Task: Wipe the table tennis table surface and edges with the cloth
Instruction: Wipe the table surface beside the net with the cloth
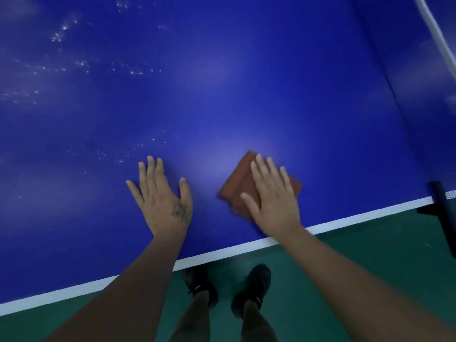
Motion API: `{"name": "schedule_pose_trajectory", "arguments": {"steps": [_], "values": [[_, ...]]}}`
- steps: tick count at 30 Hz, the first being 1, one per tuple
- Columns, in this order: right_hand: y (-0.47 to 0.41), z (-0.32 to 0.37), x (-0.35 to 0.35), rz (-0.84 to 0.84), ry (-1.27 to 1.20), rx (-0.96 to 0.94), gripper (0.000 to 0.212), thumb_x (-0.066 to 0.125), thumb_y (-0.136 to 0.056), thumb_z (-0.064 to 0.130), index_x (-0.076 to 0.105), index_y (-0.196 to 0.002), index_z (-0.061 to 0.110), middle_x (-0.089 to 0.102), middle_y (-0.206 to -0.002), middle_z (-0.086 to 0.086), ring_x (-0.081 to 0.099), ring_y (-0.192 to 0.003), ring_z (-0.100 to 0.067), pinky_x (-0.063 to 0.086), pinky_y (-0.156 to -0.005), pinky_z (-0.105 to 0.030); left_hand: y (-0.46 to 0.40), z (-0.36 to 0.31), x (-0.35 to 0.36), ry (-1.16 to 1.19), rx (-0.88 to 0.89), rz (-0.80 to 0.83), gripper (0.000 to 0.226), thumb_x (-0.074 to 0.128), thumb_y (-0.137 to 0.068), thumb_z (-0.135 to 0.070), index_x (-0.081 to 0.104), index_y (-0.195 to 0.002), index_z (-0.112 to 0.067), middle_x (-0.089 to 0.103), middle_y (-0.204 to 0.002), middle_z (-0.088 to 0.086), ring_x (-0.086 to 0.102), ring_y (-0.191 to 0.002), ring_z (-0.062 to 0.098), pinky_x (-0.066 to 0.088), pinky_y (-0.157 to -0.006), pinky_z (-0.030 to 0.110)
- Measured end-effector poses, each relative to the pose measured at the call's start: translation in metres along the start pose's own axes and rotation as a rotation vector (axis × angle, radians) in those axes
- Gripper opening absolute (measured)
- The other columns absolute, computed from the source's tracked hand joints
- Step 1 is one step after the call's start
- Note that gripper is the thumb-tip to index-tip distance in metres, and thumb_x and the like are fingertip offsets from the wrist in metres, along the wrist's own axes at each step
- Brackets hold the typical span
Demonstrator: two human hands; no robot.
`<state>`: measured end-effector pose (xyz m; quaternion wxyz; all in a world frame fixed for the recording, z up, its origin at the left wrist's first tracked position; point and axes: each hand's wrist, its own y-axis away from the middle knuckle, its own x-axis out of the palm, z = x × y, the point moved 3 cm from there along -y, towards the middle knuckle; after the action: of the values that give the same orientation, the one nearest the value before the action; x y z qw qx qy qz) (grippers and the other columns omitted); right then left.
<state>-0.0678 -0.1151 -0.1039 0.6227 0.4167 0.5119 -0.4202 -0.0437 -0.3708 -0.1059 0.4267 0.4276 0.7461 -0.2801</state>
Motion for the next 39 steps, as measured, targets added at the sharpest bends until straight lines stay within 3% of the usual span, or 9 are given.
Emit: {"name": "schedule_pose_trajectory", "arguments": {"steps": [4, 8, 14, 18, 25, 30, 32, 35, 39], "values": [[0.068, 0.050, 0.015, 0.069, -0.054, -0.281, 0.076, 0.040, -0.107, 0.060, 0.019, -0.167, 0.018, 0.010, -0.175, 0.003, 0.010, -0.162, -0.022, 0.018, -0.129, -0.052, 0.006, 0.013, -0.015, 0.008, 0.096, -0.023, 0.062, 0.057, -0.106, -0.024, 0.041, -0.161, -0.002, 0.032, -0.174, 0.011, 0.018, -0.166, 0.027, 0.008, -0.135, 0.053], [0.071, 0.036, 0.009, 0.134, -0.056, -0.438, 0.072, 0.036, -0.108, 0.058, 0.016, -0.167, 0.022, 0.008, -0.176, 0.005, 0.009, -0.162, -0.020, 0.015, -0.130, -0.049, 0.011, 0.032, -0.020, -0.106, 0.143, 0.031, 0.062, 0.051, -0.108, -0.031, 0.038, -0.163, -0.004, 0.029, -0.175, 0.011, 0.016, -0.166, 0.028, 0.011, -0.135, 0.055], [-0.024, -0.028, -0.009, 0.043, -0.104, 0.111, 0.064, 0.025, -0.111, 0.050, 0.021, -0.167, 0.019, 0.009, -0.175, 0.003, 0.004, -0.162, -0.017, 0.008, -0.131, -0.048, 0.013, 0.045, -0.018, -0.175, 0.160, 0.026, 0.067, 0.033, -0.111, -0.037, 0.024, -0.167, -0.003, 0.019, -0.178, 0.012, 0.008, -0.167, 0.026, 0.011, -0.135, 0.054], [-0.054, -0.002, -0.005, 0.005, -0.026, 0.197, 0.069, 0.026, -0.110, 0.053, 0.018, -0.167, 0.016, 0.009, -0.176, -0.002, 0.004, -0.163, -0.021, 0.009, -0.130, -0.049, 0.012, 0.046, -0.013, -0.165, 0.176, 0.029, 0.063, 0.031, -0.111, -0.033, 0.025, -0.167, -0.004, 0.018, -0.179, 0.010, 0.008, -0.167, 0.024, 0.011, -0.135, 0.054], [0.021, 0.123, 0.025, 0.014, -0.080, -0.243, 0.073, 0.036, -0.107, 0.059, 0.022, -0.166, 0.017, 0.011, -0.175, 0.000, 0.009, -0.162, -0.021, 0.016, -0.129, -0.051, 0.011, 0.046, -0.015, -0.066, 0.139, 0.007, 0.061, 0.037, -0.110, -0.028, 0.031, -0.165, -0.003, 0.023, -0.177, 0.012, 0.014, -0.167, 0.025, 0.010, -0.135, 0.052], [0.078, 0.096, 0.023, 0.127, -0.071, -0.555, 0.072, 0.037, -0.109, 0.058, 0.018, -0.167, 0.022, 0.009, -0.176, 0.004, 0.009, -0.162, -0.021, 0.016, -0.129, -0.051, 0.011, 0.047, -0.020, -0.038, 0.146, 0.030, 0.060, 0.038, -0.111, -0.030, 0.035, -0.163, -0.002, 0.027, -0.176, 0.012, 0.016, -0.166, 0.026, 0.010, -0.135, 0.053], [0.073, 0.067, 0.015, 0.108, -0.160, -0.456, 0.064, 0.033, -0.110, 0.053, 0.022, -0.167, 0.024, 0.012, -0.175, 0.005, 0.012, -0.162, -0.020, 0.017, -0.128, -0.052, 0.010, 0.046, -0.019, -0.066, 0.145, 0.038, 0.062, 0.037, -0.110, -0.034, 0.035, -0.163, -0.002, 0.027, -0.176, 0.012, 0.016, -0.166, 0.026, 0.012, -0.135, 0.054], [0.034, 0.021, 0.005, -0.003, -0.293, -0.005, 0.062, 0.028, -0.110, 0.050, 0.030, -0.164, 0.021, 0.016, -0.174, 0.004, 0.011, -0.162, -0.017, 0.013, -0.130, -0.052, 0.010, 0.045, -0.016, -0.159, 0.147, 0.032, 0.067, 0.036, -0.109, -0.038, 0.030, -0.166, -0.002, 0.022, -0.177, 0.012, 0.013, -0.167, 0.026, 0.011, -0.135, 0.054], [-0.007, 0.011, 0.004, -0.049, -0.104, 0.239, 0.067, 0.029, -0.109, 0.051, 0.027, -0.165, 0.014, 0.015, -0.175, -0.003, 0.009, -0.162, -0.020, 0.012, -0.130, -0.051, 0.011, 0.047, -0.012, -0.218, 0.161, 0.022, 0.071, 0.035, -0.110, -0.042, 0.022, -0.168, -0.003, 0.015, -0.179, 0.012, 0.008, -0.167, 0.026, 0.009, -0.135, 0.055]]}}
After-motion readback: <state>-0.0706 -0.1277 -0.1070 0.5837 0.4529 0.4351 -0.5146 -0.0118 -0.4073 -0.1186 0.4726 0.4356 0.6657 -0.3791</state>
